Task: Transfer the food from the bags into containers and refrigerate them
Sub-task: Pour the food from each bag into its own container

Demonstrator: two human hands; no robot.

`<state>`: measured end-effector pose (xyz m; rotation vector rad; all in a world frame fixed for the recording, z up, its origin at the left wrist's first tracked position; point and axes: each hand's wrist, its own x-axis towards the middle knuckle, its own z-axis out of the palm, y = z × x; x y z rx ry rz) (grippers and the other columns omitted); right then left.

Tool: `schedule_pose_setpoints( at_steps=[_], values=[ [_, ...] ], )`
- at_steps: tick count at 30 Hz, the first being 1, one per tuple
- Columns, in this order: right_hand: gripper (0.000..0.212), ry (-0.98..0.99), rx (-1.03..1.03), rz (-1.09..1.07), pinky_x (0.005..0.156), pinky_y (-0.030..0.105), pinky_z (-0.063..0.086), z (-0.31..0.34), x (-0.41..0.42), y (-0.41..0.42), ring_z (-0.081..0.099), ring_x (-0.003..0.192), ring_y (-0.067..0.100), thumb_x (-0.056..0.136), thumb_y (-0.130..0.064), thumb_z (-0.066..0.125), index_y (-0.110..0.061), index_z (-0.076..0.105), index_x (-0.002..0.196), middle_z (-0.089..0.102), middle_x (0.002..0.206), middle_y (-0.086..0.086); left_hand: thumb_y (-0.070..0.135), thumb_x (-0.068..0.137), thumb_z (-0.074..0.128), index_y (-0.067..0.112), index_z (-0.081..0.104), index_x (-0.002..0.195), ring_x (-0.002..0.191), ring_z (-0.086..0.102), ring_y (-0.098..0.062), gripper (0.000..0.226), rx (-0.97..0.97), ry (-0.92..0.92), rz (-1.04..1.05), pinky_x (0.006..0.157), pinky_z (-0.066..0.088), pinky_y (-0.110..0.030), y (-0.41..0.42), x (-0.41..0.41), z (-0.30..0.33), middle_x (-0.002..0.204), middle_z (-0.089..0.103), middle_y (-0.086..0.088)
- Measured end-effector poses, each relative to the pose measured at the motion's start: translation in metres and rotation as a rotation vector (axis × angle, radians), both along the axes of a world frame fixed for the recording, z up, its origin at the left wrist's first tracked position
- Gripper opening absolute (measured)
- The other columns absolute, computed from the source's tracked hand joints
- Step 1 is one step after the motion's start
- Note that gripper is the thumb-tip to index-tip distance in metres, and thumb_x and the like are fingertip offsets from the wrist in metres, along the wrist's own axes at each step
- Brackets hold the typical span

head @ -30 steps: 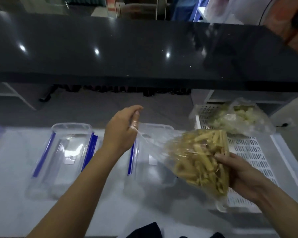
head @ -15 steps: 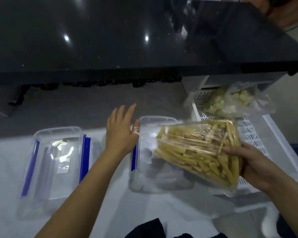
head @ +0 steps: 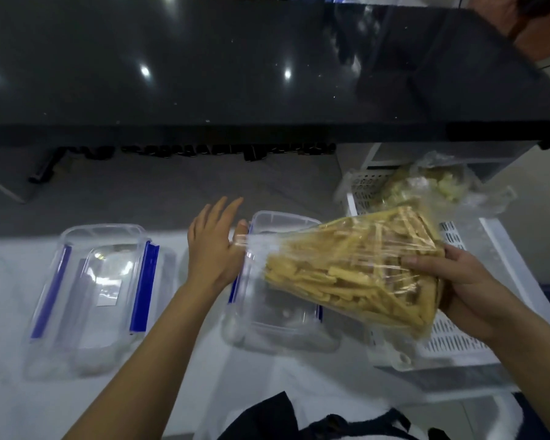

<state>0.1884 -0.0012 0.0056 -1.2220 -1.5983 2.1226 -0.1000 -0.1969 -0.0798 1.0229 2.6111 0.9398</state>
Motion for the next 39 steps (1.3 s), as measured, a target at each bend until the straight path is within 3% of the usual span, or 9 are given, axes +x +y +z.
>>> schedule_pose_setpoints(
  at_steps=[3,9,14,17,23,29,32,34,39],
  values=[
    [0.092,-0.012,-0.023,0.03,0.064,0.041,0.061,0.001,0.001,0.004,0.069,0.087,0.038,0.036,-0.029,0.099,-0.002,0.066,0.118,0.072,0.109,0.022,0.047,0.097,0.027,0.032,0.041,0.149,0.15,0.021,-0.026,0.057,-0.014,-0.008,0.002,0.121,0.014,-0.047,0.005,0.0,0.001,0.16,0.035,0.0],
    [0.106,0.011,-0.027,0.022,0.065,0.04,0.062,0.006,0.007,0.01,0.073,0.086,0.033,0.021,-0.038,0.101,-0.003,0.067,0.114,0.074,0.104,0.018,0.056,0.094,0.014,0.036,0.042,0.148,0.15,0.022,-0.028,0.065,-0.078,-0.009,-0.06,0.121,0.014,-0.048,0.021,0.003,0.001,0.16,0.035,0.001],
    [0.095,0.052,-0.026,0.038,0.053,0.039,0.061,0.01,0.016,0.01,0.073,0.075,0.031,0.021,-0.038,0.101,-0.005,0.07,0.105,0.074,0.095,0.016,0.053,0.097,0.012,0.042,0.035,0.15,0.151,0.015,-0.027,0.06,-0.16,-0.018,-0.147,0.12,0.009,-0.047,0.038,0.005,-0.002,0.164,0.026,0.003],
    [0.103,0.036,-0.011,0.029,0.05,0.037,0.059,0.01,0.02,0.006,0.073,0.074,0.03,0.019,-0.04,0.101,-0.004,0.067,0.109,0.074,0.095,0.015,0.054,0.095,0.009,0.042,0.036,0.15,0.151,0.015,-0.028,0.062,-0.202,-0.058,-0.169,0.12,0.009,-0.048,0.042,0.007,-0.005,0.164,0.026,0.003],
    [0.081,0.036,0.009,0.044,0.047,0.034,0.057,0.009,0.021,0.006,0.073,0.071,0.029,0.031,-0.031,0.1,-0.007,0.069,0.102,0.073,0.096,0.02,0.052,0.095,0.014,0.032,0.056,0.132,0.14,0.035,-0.028,0.06,-0.125,-0.002,-0.114,0.113,0.02,-0.046,0.031,0.014,-0.009,0.147,0.05,0.005],
    [0.093,0.01,0.047,0.069,0.049,0.035,0.058,0.005,0.012,0.003,0.074,0.076,0.033,0.027,-0.041,0.101,-0.004,0.068,0.105,0.074,0.094,0.016,0.054,0.096,0.014,0.029,0.063,0.12,0.14,0.038,-0.026,0.061,-0.128,0.031,0.027,0.114,0.024,-0.056,0.001,0.018,-0.017,0.145,0.052,0.002],
    [0.064,0.016,0.038,0.11,0.048,0.032,0.057,0.012,0.005,0.0,0.073,0.074,0.028,0.054,-0.022,0.091,0.0,0.066,0.109,0.073,0.095,0.019,0.056,0.096,0.012,0.031,0.061,0.123,0.14,0.037,-0.027,0.06,-0.109,0.038,0.074,0.113,0.024,-0.058,-0.007,0.018,-0.02,0.147,0.05,0.004],
    [0.051,0.042,0.046,0.121,0.051,0.031,0.059,0.02,0.002,0.002,0.073,0.073,0.026,0.058,-0.015,0.08,-0.002,0.066,0.105,0.074,0.094,0.019,0.054,0.098,0.014,0.034,0.056,0.128,0.14,0.036,-0.026,0.056,-0.092,0.044,0.046,0.113,0.025,-0.058,-0.007,0.02,-0.019,0.148,0.048,0.005],
    [0.066,0.008,0.139,0.177,0.053,0.033,0.06,0.027,0.0,0.008,0.074,0.077,0.031,0.043,-0.033,0.097,-0.007,0.072,0.098,0.074,0.099,0.021,0.049,0.099,0.02,0.036,0.048,0.14,0.146,0.027,-0.027,0.051,-0.106,0.026,0.052,0.119,0.016,-0.055,-0.011,0.027,-0.015,0.156,0.039,0.004]
  ],
)
